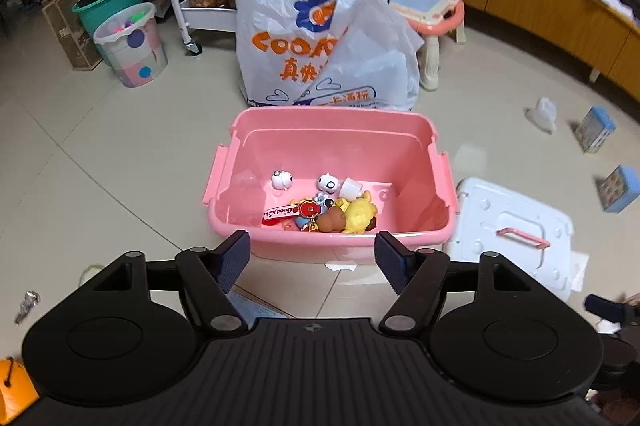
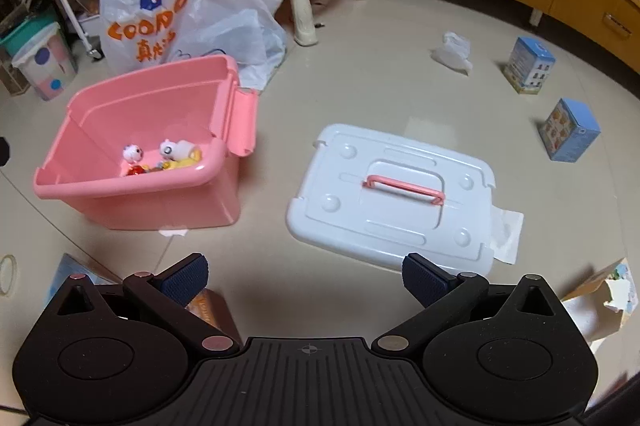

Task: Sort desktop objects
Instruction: 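Withdraw the left tool from the bin toward the clear tape roll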

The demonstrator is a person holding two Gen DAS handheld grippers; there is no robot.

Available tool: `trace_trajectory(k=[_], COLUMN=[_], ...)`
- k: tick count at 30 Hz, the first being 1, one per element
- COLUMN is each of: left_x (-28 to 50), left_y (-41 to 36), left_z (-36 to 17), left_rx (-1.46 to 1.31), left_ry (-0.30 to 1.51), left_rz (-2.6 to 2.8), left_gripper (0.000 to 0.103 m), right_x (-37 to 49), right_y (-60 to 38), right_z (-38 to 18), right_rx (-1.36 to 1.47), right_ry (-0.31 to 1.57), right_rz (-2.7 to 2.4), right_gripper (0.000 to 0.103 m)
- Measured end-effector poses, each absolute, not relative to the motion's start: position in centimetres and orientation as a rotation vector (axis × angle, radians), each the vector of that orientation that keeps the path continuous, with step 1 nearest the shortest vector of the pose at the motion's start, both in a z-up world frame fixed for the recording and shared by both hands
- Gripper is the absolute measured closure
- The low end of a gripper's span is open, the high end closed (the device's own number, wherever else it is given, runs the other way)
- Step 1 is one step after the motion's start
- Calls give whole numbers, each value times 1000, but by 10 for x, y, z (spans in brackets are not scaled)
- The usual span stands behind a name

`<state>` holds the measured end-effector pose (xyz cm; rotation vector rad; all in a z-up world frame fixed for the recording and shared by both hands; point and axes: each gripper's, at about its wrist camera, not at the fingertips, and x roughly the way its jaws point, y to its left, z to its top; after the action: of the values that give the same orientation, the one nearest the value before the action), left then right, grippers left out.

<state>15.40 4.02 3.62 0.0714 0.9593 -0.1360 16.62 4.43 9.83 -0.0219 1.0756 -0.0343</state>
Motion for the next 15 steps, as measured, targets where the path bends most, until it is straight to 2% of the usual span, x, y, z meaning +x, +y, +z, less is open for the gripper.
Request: trace_trajectory(k=[7, 15], left_x=[141, 147], left_y=[87, 179], left_z=[36, 15], left_rx=[3, -206], left_ry=[961, 988], left_rz=[-58, 144], left_gripper=[28, 27], right_x=[162, 161], right_y=[57, 86], right_z=[98, 84], right_rx=[-28, -54], right_ry=[1062, 1081], right_rz=[-23, 17], right_gripper=[0, 0])
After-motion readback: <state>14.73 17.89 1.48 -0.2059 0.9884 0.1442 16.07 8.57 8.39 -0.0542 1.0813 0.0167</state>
